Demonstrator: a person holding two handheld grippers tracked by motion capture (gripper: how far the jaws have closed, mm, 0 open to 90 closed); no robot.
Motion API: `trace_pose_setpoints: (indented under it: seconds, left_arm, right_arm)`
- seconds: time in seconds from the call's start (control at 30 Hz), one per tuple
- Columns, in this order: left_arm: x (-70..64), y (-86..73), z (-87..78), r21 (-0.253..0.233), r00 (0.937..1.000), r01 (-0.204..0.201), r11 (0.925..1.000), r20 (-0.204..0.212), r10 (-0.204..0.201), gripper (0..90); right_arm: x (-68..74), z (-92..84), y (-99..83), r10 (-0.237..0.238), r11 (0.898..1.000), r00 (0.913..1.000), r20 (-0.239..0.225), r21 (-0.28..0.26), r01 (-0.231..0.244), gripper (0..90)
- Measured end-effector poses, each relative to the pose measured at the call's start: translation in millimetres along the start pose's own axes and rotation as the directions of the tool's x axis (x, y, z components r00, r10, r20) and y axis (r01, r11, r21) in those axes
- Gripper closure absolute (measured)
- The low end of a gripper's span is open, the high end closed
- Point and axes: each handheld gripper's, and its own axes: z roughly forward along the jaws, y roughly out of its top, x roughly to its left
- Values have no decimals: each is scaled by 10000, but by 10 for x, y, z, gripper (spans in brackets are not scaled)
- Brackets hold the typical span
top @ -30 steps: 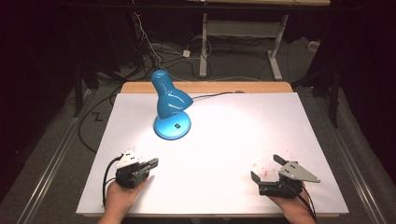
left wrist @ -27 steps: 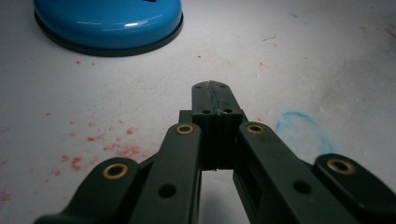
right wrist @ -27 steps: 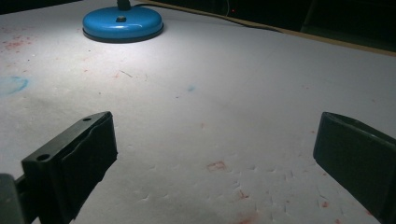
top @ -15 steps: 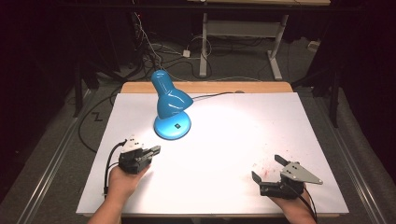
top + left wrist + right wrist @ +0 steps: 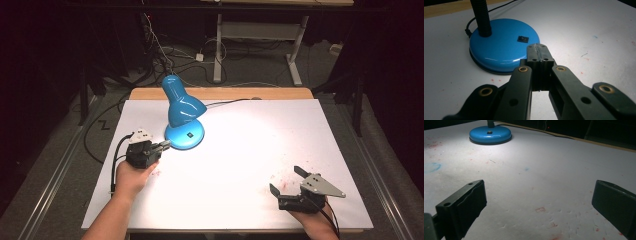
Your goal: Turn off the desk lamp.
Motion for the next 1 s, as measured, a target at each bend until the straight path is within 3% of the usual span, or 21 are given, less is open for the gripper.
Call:
trace_pose_setpoints:
  seconds: [0.47, 0.67, 0.8, 1.0]
  left_arm:
    - [126, 187, 213, 309, 9997, -193, 9993, 162, 188, 879]
    - [175, 174, 335, 194, 9994, 81, 9998, 330, -88, 879]
    - [192, 141, 408, 48, 9973, 495, 9988, 541, -497, 879]
    - [178, 109, 531, -104, 9958, 659, 9978, 640, -651, 879]
  right_arm:
    - [-1, 8, -6, -18, 10000, 10000, -2, 19, 18, 3]
    - [-9, 8, -10, 0, 10000, 10000, 11, 32, 0, 3]
    - [-7, 7, -12, 12, 10000, 10000, 14, 24, -12, 3]
    - [-10, 3, -13, 16, 10000, 10000, 56, 25, -16, 3]
